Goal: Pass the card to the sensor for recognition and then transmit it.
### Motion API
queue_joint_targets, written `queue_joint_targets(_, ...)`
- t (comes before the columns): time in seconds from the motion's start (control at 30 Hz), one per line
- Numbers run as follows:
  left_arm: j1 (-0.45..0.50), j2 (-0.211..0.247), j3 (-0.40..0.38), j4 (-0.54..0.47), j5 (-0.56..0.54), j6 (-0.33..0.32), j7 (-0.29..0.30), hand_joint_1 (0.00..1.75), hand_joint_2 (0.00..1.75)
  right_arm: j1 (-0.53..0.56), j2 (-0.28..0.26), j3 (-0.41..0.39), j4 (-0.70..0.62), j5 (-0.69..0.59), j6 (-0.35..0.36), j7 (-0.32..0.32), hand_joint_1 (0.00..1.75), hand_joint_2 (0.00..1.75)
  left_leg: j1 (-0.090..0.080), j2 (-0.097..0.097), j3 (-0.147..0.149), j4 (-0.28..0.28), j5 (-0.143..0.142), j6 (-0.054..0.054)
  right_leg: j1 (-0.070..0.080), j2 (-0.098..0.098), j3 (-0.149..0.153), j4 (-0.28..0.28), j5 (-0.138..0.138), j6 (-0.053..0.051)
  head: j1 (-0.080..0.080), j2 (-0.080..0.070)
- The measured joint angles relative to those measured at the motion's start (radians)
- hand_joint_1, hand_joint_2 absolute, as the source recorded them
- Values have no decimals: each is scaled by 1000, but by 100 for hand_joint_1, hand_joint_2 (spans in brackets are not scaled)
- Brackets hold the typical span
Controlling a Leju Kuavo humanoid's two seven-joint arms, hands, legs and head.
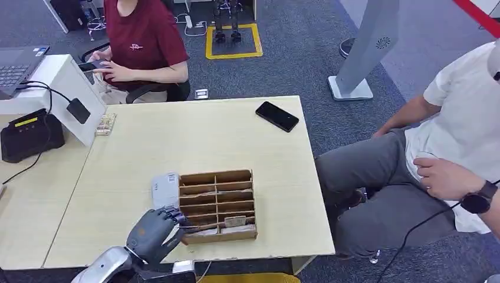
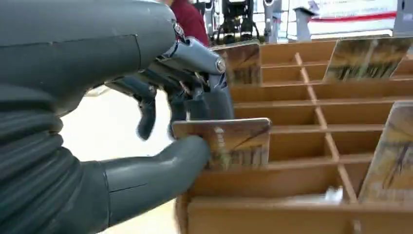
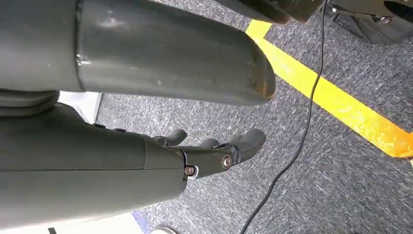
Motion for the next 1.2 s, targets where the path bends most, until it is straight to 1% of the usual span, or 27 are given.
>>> queue_joint_targets(0.23, 5, 4, 0, 0, 11, -1, -7, 175, 175, -2, 0, 3, 0, 0, 0, 2, 0, 0, 0, 0, 0, 0, 0, 0, 0, 0, 0, 0, 0, 0, 0, 0)
queue_joint_targets(0.37, 8, 9, 0, -1, 63, -2, -24, 175, 175, -3, 0, 4, 0, 0, 0, 2, 0, 0, 0, 0, 0, 0, 0, 0, 0, 0, 0, 0, 0, 0, 0, 0)
queue_joint_targets(0.43, 10, 26, 1, -9, 97, -4, -35, 175, 175, -4, 0, 5, 0, 0, 1, 2, 0, 0, 0, 0, 0, 0, 0, 0, 0, 0, 0, 0, 0, 0, 0, 0)
queue_joint_targets(0.5, 10, 55, 12, -39, 162, -15, -43, 175, 175, -4, 0, 5, 0, 0, 2, 2, 0, 0, 1, 0, 0, 0, 0, 0, 1, 0, 0, 0, 0, 0, 0, 0)
queue_joint_targets(0.57, 0, 99, 54, -92, 239, -43, -48, 175, 175, -4, 0, 5, 0, 0, 2, 3, 0, 0, 1, 0, 0, 0, 0, 0, 1, 0, -1, 0, 0, 0, 0, 0)
queue_joint_targets(0.63, -44, 152, 112, -155, 340, -107, -40, 175, 175, -5, 0, 6, 0, 0, 5, 5, 0, 0, 3, -1, -1, 0, 1, -2, 3, -1, -1, 0, 1, -1, 1, 0)
queue_joint_targets(0.7, -124, 208, 203, -214, 450, -208, -24, 175, 175, -7, 0, 11, 0, 0, 5, 8, 0, 0, 4, -2, -2, 0, 3, -3, 4, -2, -1, 0, 1, -1, 0, 0)
queue_joint_targets(0.77, -183, 237, 277, -252, 478, -266, -18, 175, 175, -11, 0, 16, 0, 0, 6, 8, 0, 0, 4, -1, -1, 0, 3, -3, 4, -1, -1, 1, 2, -3, 0, 0)
queue_joint_targets(0.87, -204, 251, 337, -292, 462, -289, -18, 175, 175, -11, 0, 21, 0, 0, 6, 8, 0, 0, 4, 0, -1, 0, 3, -3, 4, 0, -1, 1, 2, -4, 0, 0)
queue_joint_targets(0.97, -214, 259, 365, -313, 461, -276, -19, 175, 175, -12, 0, 21, 0, 0, 6, 8, 0, 0, 4, -1, -2, 0, 3, -3, 4, 0, -2, 1, 2, -4, 0, 0)
queue_joint_targets(1.0, -234, 264, 375, -320, 491, -273, -6, 175, 175, -13, 0, 22, 0, 0, 6, 6, 0, 0, 4, -1, -2, 1, 4, -3, 4, 0, -3, 1, 2, -4, 0, 0)
queue_joint_targets(1.03, -282, 277, 382, -325, 549, -296, 28, 175, 175, -14, 0, 22, 0, 0, 6, 5, 0, 0, 5, -2, -4, 1, 4, -3, 4, -1, -5, 1, 3, -4, 0, 0)
queue_joint_targets(1.07, -362, 291, 389, -325, 633, -348, 91, 175, 175, -16, 0, 22, 0, 0, 9, 5, 0, 0, 7, -3, -8, 3, 5, -3, 7, -3, -6, 1, 3, -4, -1, 0)
queue_joint_targets(1.13, -512, 317, 418, -324, 714, -422, 188, 175, 175, -21, 0, 22, 0, 0, 12, 8, 0, 0, 7, -3, -9, 2, 5, -4, 7, -3, -6, 0, 5, -5, 6, 0)
queue_joint_targets(1.17, -557, 320, 428, -322, 692, -431, 209, 175, 175, -23, 1, 23, 0, 0, 12, 8, 0, 0, 6, -1, -7, 2, 5, -4, 6, -1, -6, 0, 5, -5, 3, 0)
queue_joint_targets(1.2, -582, 319, 433, -320, 660, -429, 217, 175, 175, -23, 3, 23, 0, 0, 12, 8, 0, 0, 5, 0, -6, 2, 5, -4, 6, 0, -6, 1, 5, -5, 2, 0)
